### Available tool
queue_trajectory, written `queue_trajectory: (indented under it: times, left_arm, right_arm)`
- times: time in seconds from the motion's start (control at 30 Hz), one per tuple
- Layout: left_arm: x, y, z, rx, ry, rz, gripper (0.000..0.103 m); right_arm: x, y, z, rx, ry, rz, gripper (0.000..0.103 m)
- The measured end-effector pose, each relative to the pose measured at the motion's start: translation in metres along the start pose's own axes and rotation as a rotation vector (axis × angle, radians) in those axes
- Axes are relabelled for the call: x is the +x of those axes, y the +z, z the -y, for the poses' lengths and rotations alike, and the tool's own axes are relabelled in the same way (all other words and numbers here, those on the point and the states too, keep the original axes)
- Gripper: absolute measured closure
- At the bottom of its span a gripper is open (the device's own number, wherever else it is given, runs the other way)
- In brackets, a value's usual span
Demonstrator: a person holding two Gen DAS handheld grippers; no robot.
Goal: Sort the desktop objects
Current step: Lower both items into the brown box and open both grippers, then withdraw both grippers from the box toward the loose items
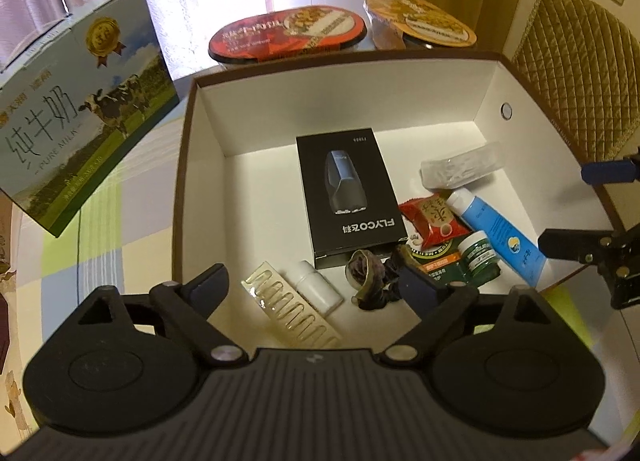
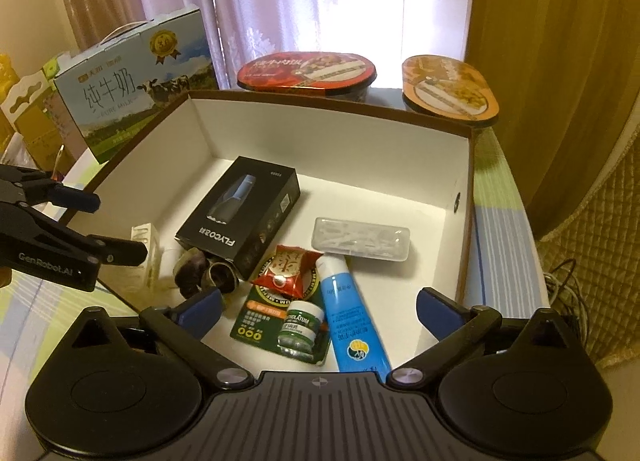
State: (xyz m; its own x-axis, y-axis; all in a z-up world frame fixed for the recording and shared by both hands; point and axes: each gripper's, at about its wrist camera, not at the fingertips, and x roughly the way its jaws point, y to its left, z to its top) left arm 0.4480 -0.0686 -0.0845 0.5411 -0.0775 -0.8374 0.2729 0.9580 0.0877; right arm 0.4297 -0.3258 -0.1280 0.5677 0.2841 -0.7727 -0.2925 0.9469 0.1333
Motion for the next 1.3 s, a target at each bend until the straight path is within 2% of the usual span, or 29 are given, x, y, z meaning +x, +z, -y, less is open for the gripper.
queue_trajectory:
  times: [0.63,1.3]
  left_arm:
    - [-0.061,-0.025,0.01,-0.024,-0.006,0.086,0.008]
    - [-0.097,-0.073,0.021,-0.036,-0.038,0.099,0.008]
  right_arm:
    - [-0.047,-0.011,-0.02,0.027,0.004,0.045,0.002]
    - [-0.079,-0.045,-0.05,0.024,0.029,0.043,0.002]
